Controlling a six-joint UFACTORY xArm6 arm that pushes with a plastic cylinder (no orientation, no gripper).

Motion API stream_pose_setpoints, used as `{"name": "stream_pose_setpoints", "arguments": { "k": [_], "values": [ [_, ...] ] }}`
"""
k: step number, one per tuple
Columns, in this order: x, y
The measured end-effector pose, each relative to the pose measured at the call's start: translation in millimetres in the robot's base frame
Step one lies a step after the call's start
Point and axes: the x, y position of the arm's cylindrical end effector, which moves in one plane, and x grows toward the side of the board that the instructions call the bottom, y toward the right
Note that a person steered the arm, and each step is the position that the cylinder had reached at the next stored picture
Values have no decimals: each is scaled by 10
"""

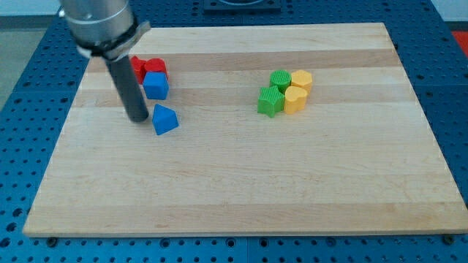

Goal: Push the blue triangle into the bottom side of the red star

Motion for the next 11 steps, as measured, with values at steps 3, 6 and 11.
{"name": "stream_pose_setpoints", "arguments": {
  "k": [3,6,11],
  "values": [
    [449,541],
    [0,552],
    [-543,-83]
  ]
}}
